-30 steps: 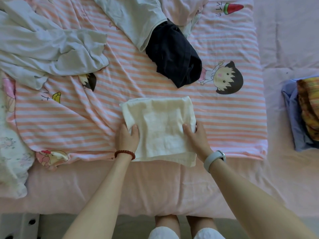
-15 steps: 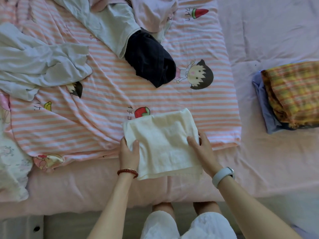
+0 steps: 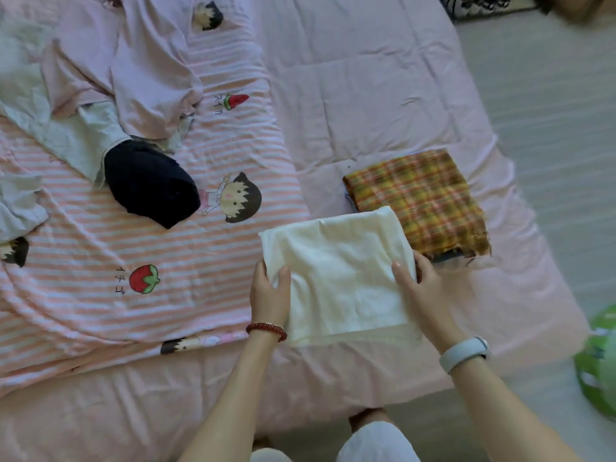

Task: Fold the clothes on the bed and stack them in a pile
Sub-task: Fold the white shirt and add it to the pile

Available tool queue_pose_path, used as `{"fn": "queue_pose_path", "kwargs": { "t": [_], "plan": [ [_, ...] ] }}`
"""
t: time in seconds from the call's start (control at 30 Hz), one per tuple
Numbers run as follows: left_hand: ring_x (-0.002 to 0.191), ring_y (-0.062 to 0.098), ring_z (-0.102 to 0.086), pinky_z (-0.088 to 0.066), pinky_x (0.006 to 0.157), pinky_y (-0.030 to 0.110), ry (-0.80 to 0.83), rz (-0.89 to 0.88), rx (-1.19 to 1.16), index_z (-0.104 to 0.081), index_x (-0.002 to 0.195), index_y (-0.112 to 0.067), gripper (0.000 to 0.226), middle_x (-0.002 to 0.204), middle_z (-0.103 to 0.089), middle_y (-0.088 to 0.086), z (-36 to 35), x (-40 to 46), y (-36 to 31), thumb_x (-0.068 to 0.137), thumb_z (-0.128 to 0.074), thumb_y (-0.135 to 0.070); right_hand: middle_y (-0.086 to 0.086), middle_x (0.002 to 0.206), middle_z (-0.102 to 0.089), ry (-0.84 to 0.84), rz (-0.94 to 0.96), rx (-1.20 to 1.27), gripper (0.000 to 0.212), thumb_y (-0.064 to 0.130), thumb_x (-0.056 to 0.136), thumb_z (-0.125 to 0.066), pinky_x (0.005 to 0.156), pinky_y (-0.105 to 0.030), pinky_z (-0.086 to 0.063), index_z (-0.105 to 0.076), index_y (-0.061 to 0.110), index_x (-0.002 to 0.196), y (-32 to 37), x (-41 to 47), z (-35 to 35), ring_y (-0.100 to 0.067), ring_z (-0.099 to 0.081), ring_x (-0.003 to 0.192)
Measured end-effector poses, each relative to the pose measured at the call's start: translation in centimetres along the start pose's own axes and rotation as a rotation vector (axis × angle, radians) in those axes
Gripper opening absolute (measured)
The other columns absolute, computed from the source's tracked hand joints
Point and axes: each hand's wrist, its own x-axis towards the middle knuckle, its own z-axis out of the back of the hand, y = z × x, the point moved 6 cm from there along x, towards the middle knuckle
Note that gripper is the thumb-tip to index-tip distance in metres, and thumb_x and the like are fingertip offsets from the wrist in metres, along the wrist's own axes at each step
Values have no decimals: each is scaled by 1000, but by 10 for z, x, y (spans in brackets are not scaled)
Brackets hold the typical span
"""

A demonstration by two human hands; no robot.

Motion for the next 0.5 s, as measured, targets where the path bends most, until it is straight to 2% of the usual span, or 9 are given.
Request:
{"fn": "queue_pose_path", "kwargs": {
  "t": [0.1, 0.2, 0.27, 0.33, 0.37, 0.43, 0.5],
  "plan": [
    [87, 21, -59, -50, 79, 36, 4, 19, -63, -53, 102, -13, 12, 95, -62, 2, -71, 0, -28, 91, -53, -13, 13, 100, -63, -11, 57, -24, 20, 27, 91, -58, 59, -13, -49, -56, 31, 110, 15, 51, 60, -1, -64, 80],
    [83, 19, -59, -49, 77, 33, 4, -16, -148, -53, 100, -14, 10, 89, -61, -2, -133, 13, -58, 90, -54, -12, 16, 93, -61, -50, 157, -102, 18, 16, 91, -57, 64, -12, -45, -58, 25, 106, 34, 109, 106, 4, -60, 80],
    [79, 10, -60, -48, 71, 24, 4, -35, -212, -54, 98, -17, 9, 87, -61, -9, -167, 30, -75, 90, -55, -13, 15, 89, -60, -44, 188, -136, 16, 15, 90, -55, 68, -20, -44, -58, 23, 103, 42, 149, 125, -5, -58, 81],
    [73, -4, -60, -46, 62, 11, 16, -24, -249, -55, 95, -23, 10, 87, -61, -13, -195, 49, -83, 91, -55, -14, 9, 89, -60, -23, 185, -176, 15, 19, 91, -54, 68, -26, -44, -59, 18, 104, 42, 187, 136, -15, -58, 84],
    [73, -6, -59, -45, 59, 9, 31, -8, -245, -56, 99, -23, 11, 89, -61, -11, -207, 58, -82, 91, -54, -15, 4, 92, -61, -10, 176, -201, 18, 21, 91, -53, 68, -28, -44, -59, 15, 107, 39, 204, 139, -18, -58, 86],
    [85, 6, -60, -48, 69, 16, 75, 66, -159, -50, 121, -15, 28, 107, -62, -1, -234, 74, -72, 93, -52, -20, -5, 104, -60, 29, 137, -304, 26, 23, 92, -51, 73, -31, -44, -56, 11, 116, 29, 235, 142, -22, -56, 91],
    [112, 21, -53, -45, 90, 30, 109, 134, 56, -30, 141, -16, 52, 135, -48, 6, -248, 81, -59, 94, -50, -24, -13, 118, -56, 63, 96, -545, 32, 21, 92, -48, 85, -41, -45, -50, 10, 123, 16, 248, 138, -28, -52, 103]
  ]
}}
